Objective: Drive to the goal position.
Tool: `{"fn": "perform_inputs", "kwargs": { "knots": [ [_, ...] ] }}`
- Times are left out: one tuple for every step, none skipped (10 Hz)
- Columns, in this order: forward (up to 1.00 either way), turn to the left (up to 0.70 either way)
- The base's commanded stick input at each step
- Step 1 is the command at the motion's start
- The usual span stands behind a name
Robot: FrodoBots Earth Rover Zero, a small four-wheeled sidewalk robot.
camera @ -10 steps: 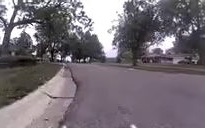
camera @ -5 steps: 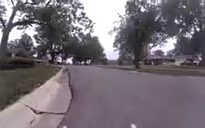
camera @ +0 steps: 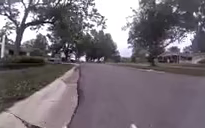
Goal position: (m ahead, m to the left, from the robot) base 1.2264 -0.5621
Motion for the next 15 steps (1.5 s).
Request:
{"fn": "perform_inputs", "kwargs": {
  "knots": [
    [1.0, 0.0],
    [1.0, 0.0],
    [1.0, 0.0],
    [1.0, 0.0],
    [1.0, 0.31],
    [1.0, 0.25],
    [1.0, 0.06],
    [1.0, 0.02],
    [1.0, 0.0],
    [1.0, 0.0],
    [1.0, 0.0],
    [1.0, 0.0],
    [1.0, 0.0],
    [1.0, 0.0],
    [1.0, 0.0]
  ]
}}
